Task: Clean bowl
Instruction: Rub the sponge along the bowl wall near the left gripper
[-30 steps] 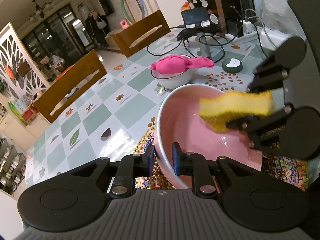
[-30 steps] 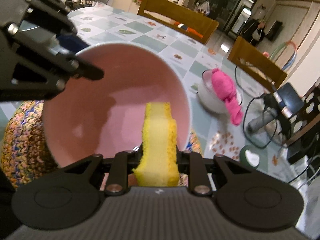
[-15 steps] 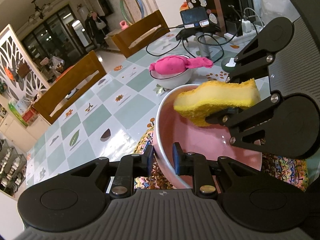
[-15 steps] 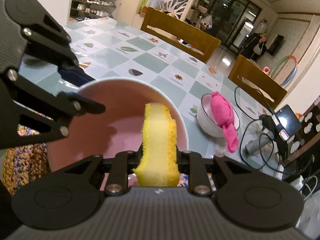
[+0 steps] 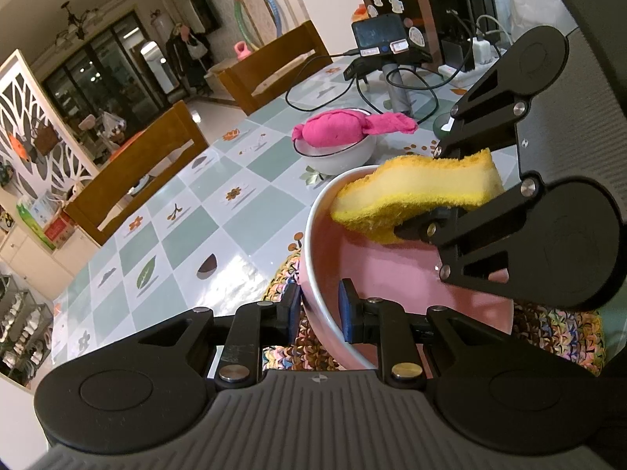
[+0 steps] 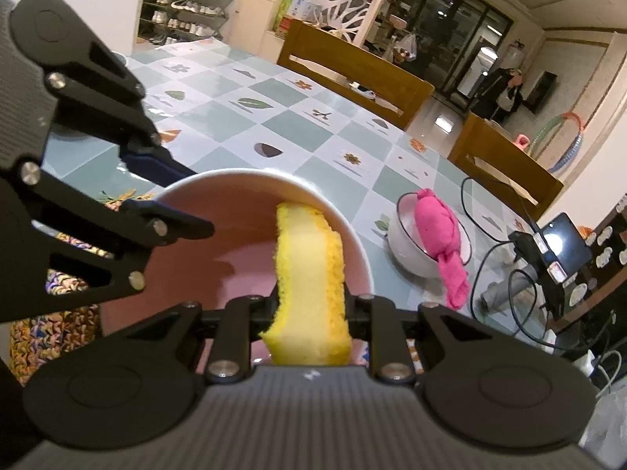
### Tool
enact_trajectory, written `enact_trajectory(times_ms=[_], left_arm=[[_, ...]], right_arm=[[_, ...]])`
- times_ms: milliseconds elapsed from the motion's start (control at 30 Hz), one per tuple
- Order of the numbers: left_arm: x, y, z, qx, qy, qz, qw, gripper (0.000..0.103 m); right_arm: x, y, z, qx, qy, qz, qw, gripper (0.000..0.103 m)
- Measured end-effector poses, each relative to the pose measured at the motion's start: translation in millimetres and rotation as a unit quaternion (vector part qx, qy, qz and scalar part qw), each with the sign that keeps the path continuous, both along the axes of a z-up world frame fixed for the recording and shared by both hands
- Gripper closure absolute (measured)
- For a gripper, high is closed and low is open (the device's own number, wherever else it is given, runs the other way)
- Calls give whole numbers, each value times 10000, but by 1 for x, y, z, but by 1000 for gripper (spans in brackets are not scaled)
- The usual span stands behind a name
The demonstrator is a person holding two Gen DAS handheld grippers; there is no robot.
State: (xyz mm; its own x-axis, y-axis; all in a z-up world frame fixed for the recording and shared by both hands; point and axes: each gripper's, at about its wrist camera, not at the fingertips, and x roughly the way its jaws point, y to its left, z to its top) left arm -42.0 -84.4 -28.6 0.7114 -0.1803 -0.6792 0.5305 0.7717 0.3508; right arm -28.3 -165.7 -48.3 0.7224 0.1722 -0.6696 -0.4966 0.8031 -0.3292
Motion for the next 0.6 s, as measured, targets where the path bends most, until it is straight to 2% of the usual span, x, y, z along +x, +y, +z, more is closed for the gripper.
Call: enact_trajectory(times_ms=[333, 600], left_arm=[[0, -1, -1, -16, -19, -22, 10000, 79], [0, -2, -1, -71, 3, 8, 10000, 77]], right_arm=[[2, -11, -6, -120, 113, -241, 9996, 80], [-2, -21, -21, -214, 430, -345, 9982, 80]])
